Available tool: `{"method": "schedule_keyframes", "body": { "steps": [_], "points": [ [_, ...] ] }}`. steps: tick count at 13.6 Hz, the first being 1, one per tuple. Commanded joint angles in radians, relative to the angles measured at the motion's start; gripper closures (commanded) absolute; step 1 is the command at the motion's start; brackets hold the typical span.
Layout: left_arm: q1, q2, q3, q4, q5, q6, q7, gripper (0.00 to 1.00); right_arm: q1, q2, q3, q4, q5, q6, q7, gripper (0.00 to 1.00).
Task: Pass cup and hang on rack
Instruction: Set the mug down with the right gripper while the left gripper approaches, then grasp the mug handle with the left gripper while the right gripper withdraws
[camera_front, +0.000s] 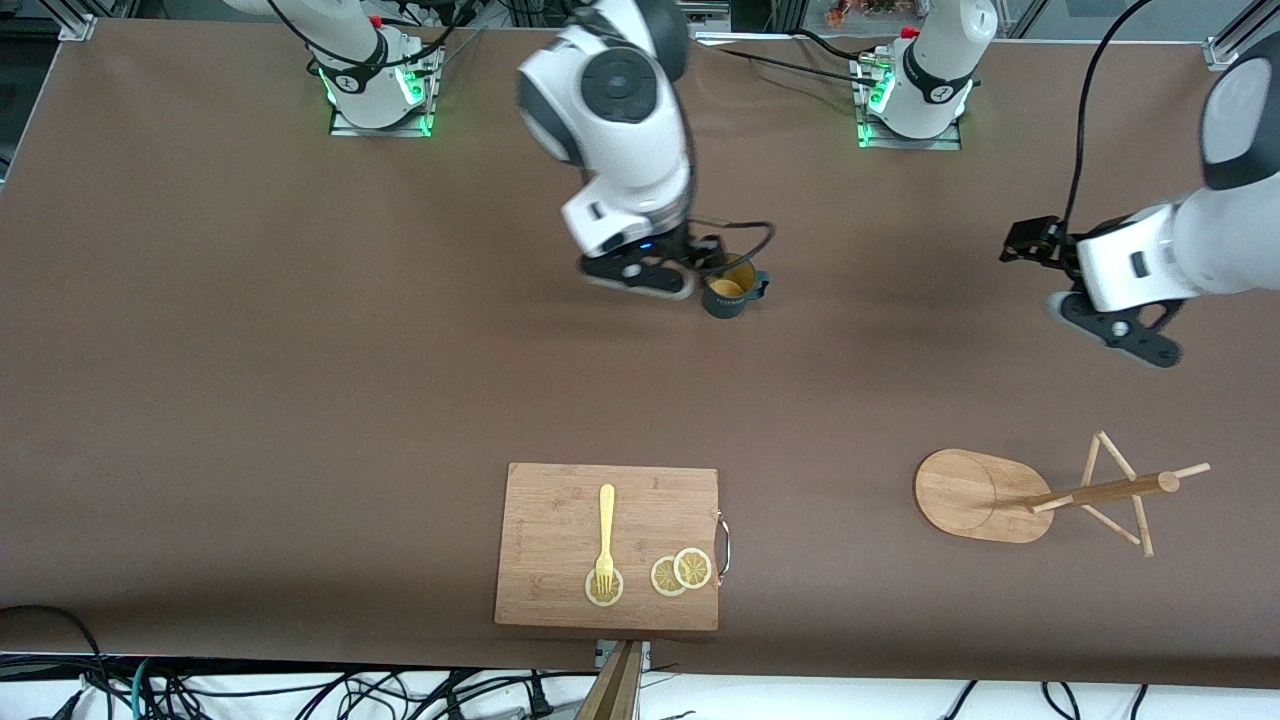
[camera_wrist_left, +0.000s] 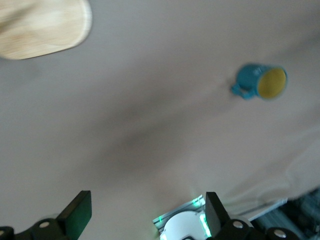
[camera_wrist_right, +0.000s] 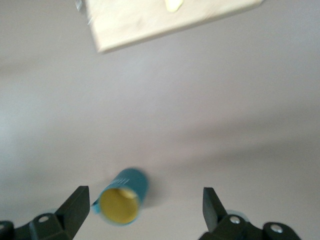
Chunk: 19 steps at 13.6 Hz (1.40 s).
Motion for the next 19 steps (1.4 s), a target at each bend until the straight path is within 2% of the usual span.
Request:
{"method": "schedule_keyframes", "body": {
  "steps": [1, 3, 4, 7, 10, 11, 15, 17, 19],
  "points": [
    [-0.039, -0.032, -0.002, -0.108, -0.043, 0.013, 0.213, 0.0, -0.103, -0.087, -0.016, -0.046, 0.022, -0.117, -0.191, 0.0],
    [-0.041, -0.037, -0.004, -0.187, -0.086, 0.074, 0.325, 0.0, -0.192, -0.135, -0.026, -0.046, 0.024, -0.214, -0.317, 0.0],
    [-0.041, -0.039, -0.004, -0.222, -0.11, 0.109, 0.398, 0.0, -0.225, -0.16, -0.052, -0.046, 0.022, -0.274, -0.407, 0.0],
    [-0.041, -0.06, -0.006, -0.367, -0.169, 0.291, 0.656, 0.0, -0.239, -0.224, -0.214, -0.055, 0.022, -0.403, -0.638, 0.0],
    [-0.035, -0.094, -0.007, -0.561, -0.313, 0.524, 0.878, 0.0, -0.237, -0.284, -0.347, -0.124, 0.011, -0.425, -0.845, 0.0],
    [-0.035, -0.097, -0.007, -0.613, -0.362, 0.589, 0.94, 0.0, -0.237, -0.316, -0.37, -0.164, 0.007, -0.425, -0.864, 0.0],
    [-0.041, -0.109, -0.035, -0.794, -0.608, 0.795, 1.156, 0.0, -0.226, -0.48, -0.353, -0.342, -0.102, -0.375, -0.858, 0.0],
    [-0.043, -0.101, -0.038, -0.842, -0.708, 0.844, 1.253, 0.0, -0.226, -0.462, -0.316, -0.319, -0.163, -0.394, -0.859, 0.0],
    [-0.043, -0.1, -0.068, -0.903, -0.851, 0.907, 1.359, 0.0, -0.229, -0.46, -0.318, -0.301, -0.164, -0.394, -0.852, 0.0]
  ]
}}
